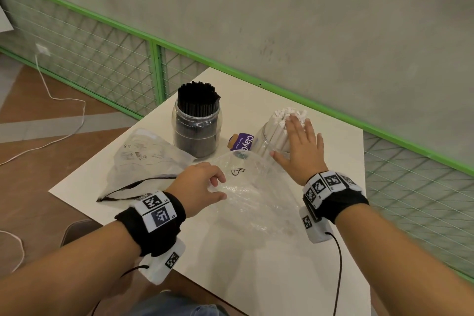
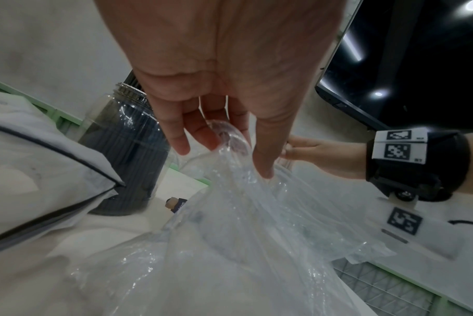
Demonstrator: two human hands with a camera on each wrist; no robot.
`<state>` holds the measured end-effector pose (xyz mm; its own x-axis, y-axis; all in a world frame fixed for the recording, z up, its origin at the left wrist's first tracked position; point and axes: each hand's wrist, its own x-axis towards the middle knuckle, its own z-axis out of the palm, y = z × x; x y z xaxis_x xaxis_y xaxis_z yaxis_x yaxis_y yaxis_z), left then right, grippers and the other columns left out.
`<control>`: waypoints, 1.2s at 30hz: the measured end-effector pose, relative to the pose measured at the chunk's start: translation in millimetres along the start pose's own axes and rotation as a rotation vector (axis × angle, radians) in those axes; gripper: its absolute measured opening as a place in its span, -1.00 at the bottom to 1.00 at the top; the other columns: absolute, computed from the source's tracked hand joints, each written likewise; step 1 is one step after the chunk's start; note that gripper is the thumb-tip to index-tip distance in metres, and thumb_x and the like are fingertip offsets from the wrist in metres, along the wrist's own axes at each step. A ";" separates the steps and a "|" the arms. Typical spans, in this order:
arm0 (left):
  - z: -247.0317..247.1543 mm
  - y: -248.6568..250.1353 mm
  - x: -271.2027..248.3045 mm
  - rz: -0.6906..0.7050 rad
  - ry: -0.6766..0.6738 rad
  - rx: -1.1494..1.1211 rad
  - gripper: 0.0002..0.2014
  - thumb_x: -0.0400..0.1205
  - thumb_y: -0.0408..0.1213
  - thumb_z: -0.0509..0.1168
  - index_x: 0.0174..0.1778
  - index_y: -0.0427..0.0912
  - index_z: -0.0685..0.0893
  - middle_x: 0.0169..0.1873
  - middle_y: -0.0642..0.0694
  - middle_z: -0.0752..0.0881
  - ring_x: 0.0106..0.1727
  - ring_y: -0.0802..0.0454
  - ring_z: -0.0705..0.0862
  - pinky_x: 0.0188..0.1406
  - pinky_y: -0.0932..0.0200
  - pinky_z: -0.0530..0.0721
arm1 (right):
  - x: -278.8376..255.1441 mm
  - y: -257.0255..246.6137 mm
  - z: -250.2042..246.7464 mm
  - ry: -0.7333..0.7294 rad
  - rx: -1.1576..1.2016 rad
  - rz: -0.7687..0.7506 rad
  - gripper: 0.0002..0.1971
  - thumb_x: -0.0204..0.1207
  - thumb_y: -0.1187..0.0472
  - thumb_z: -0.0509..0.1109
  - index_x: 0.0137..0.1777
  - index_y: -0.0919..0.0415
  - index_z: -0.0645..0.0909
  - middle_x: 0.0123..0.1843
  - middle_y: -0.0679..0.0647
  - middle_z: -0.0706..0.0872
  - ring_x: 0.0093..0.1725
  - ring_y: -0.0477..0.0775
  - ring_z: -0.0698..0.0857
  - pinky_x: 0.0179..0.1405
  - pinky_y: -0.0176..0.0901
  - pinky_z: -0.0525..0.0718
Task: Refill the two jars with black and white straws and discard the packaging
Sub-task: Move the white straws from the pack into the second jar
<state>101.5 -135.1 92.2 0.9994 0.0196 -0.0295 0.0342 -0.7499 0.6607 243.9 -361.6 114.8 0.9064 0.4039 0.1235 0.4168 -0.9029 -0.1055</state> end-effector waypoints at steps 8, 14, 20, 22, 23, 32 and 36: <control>3.2 -0.1 -0.2 -0.003 -0.001 0.002 -0.74 0.42 -0.08 0.52 -0.02 0.04 0.66 -0.22 0.18 0.56 -0.14 0.17 0.57 0.00 0.15 0.61 | 36.0 8.4 -6.6 0.037 0.471 0.163 -0.31 0.47 0.00 0.49 0.56 0.06 0.31 0.67 0.17 0.10 0.56 0.20 0.33 0.43 -0.21 0.30; -1.1 -1.1 -1.5 0.002 0.026 0.003 -0.75 0.43 -0.08 0.51 -0.06 0.12 0.61 -0.21 0.19 0.56 -0.12 0.17 0.56 -0.03 0.20 0.60 | 34.7 23.8 -7.5 0.053 0.486 -0.017 -0.51 0.44 0.25 0.51 0.37 0.11 0.54 0.54 0.14 0.37 0.53 0.10 0.37 0.39 -0.36 0.21; -1.8 -2.0 -2.7 -0.010 0.019 0.009 -0.75 0.43 -0.07 0.51 -0.06 0.14 0.61 -0.20 0.18 0.57 -0.12 0.17 0.56 -0.05 0.24 0.58 | 27.1 5.8 0.7 0.052 0.259 -0.028 -0.34 0.61 -0.09 0.28 0.64 0.11 0.19 0.71 0.17 0.07 0.67 0.27 0.05 0.65 0.12 0.04; -1.5 -1.1 -2.5 -0.019 0.009 0.013 -0.75 0.44 -0.06 0.51 -0.03 0.12 0.62 -0.19 0.18 0.57 -0.11 0.17 0.56 -0.04 0.23 0.59 | 29.4 2.1 -1.5 -0.020 0.177 0.028 -0.26 0.61 -0.20 0.19 0.69 0.07 0.02 0.73 0.12 -0.06 0.69 0.26 -0.07 0.65 0.22 0.02; -1.3 -0.2 -2.6 -0.023 0.003 0.015 -0.75 0.44 -0.06 0.50 -0.02 0.11 0.63 -0.19 0.18 0.57 -0.11 0.17 0.56 -0.04 0.22 0.59 | 31.3 1.4 -5.3 -0.068 0.151 0.045 -0.23 0.60 -0.24 0.17 0.69 0.04 -0.03 0.74 0.09 -0.10 0.70 0.23 -0.10 0.64 0.27 0.04; 0.9 3.8 -1.9 -0.088 0.023 0.001 -0.10 0.42 -0.11 0.54 0.58 0.16 0.14 -0.29 0.06 0.57 -0.28 0.19 0.57 -0.24 0.33 0.49 | -45.1 -4.6 -30.6 0.211 0.508 -0.122 -0.27 0.49 -0.31 0.19 0.57 0.08 0.29 0.51 0.03 0.46 0.44 0.04 0.40 0.45 0.04 0.40; 7.2 1.8 6.2 -0.152 -0.036 0.122 -0.25 0.47 -0.01 0.48 0.55 0.02 0.32 -0.34 0.12 0.53 -0.22 0.11 0.54 -0.11 0.23 0.48 | -100.0 -8.7 -0.8 -0.259 0.304 -0.129 0.13 0.18 -0.55 0.32 0.67 -0.08 -0.05 0.66 -0.04 0.15 0.55 0.06 0.24 0.51 0.07 0.37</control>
<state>107.7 -141.1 87.8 0.9817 0.1171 -0.1502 0.1814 -0.8148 0.5506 149.6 -394.2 104.2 0.8167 0.5695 -0.0932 0.4942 -0.7737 -0.3965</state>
